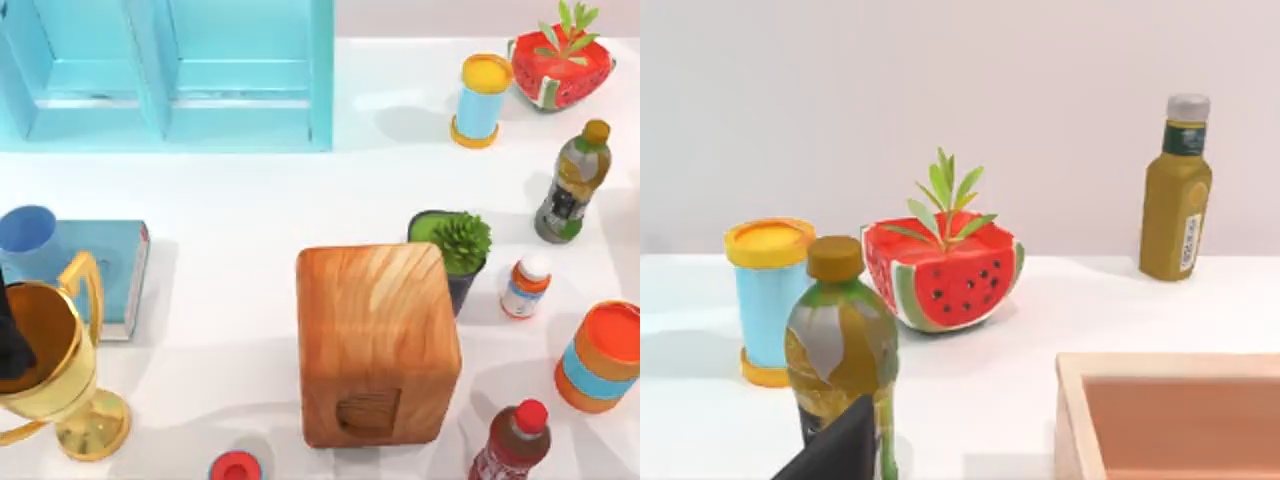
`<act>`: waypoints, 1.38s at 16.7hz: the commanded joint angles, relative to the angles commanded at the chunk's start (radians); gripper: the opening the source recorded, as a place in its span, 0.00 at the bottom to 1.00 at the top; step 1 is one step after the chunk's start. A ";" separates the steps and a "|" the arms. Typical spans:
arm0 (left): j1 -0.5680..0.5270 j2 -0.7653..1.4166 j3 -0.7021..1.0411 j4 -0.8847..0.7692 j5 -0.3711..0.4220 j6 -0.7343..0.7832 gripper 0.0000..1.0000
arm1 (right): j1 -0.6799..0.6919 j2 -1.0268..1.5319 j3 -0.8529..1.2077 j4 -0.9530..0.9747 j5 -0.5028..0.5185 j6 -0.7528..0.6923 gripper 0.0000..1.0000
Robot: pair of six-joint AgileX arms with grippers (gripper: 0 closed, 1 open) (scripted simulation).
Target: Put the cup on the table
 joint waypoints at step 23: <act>-0.109 1.156 1.460 -0.902 0.016 -0.100 1.00 | 0.000 0.000 0.000 0.000 0.000 0.000 1.00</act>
